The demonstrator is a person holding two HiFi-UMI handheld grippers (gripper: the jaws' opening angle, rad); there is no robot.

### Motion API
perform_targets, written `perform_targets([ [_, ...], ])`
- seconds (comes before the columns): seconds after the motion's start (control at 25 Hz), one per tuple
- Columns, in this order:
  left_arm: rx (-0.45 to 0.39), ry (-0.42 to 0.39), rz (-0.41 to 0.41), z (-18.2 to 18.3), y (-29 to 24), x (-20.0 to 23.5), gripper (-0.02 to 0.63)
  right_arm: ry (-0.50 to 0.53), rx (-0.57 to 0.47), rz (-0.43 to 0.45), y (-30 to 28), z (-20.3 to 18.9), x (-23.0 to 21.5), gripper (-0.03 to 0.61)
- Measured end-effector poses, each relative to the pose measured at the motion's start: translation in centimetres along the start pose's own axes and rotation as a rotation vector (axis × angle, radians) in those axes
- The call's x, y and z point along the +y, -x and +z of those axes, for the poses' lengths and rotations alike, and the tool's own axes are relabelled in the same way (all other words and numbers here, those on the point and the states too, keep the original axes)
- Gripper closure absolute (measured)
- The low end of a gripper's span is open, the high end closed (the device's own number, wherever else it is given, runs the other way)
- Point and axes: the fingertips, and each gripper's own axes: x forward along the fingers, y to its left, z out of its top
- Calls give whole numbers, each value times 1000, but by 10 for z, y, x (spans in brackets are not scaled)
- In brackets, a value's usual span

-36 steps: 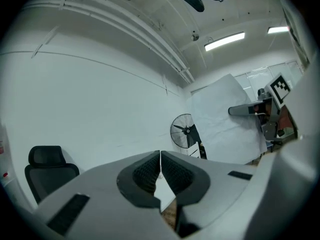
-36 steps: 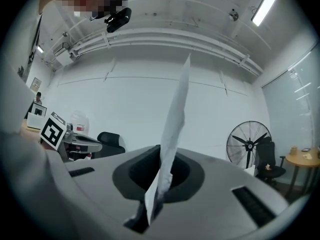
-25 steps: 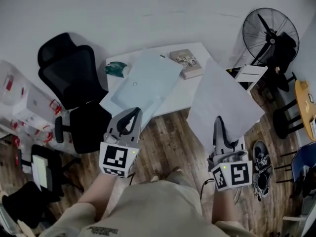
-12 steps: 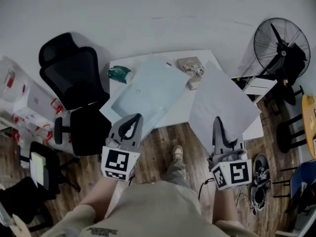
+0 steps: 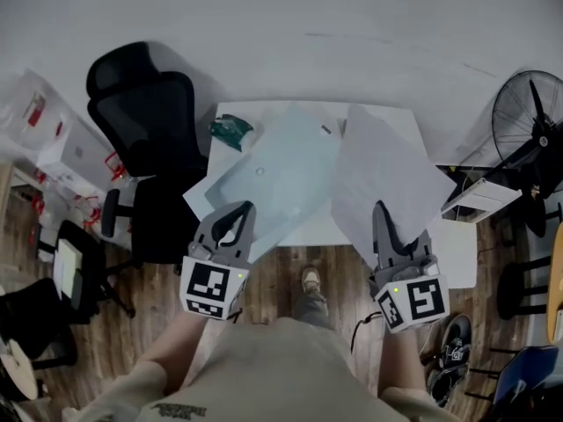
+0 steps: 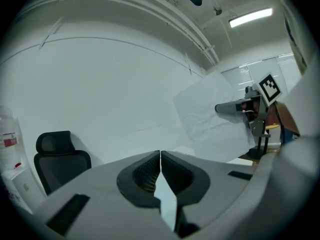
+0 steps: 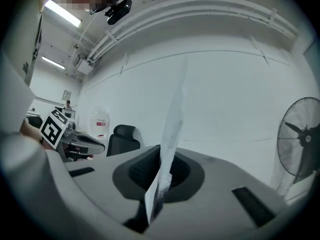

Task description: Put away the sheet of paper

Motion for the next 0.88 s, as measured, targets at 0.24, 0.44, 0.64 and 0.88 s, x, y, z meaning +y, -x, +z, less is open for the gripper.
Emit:
perform_targets([
  [0.24, 65, 19, 139, -7, -35, 32, 591, -9, 45, 186, -72, -13, -15, 555],
  [0.44, 137, 63, 238, -21, -54, 55, 591, -20, 87, 370, -124, -29, -11, 557],
  [0.64, 199, 124, 394, -38, -60, 80, 591, -18, 115, 578, -177, -45, -4, 557],
  [0.88, 247, 163, 529, -57, -52, 93, 591, -84, 163, 749, -216, -66, 9, 555],
])
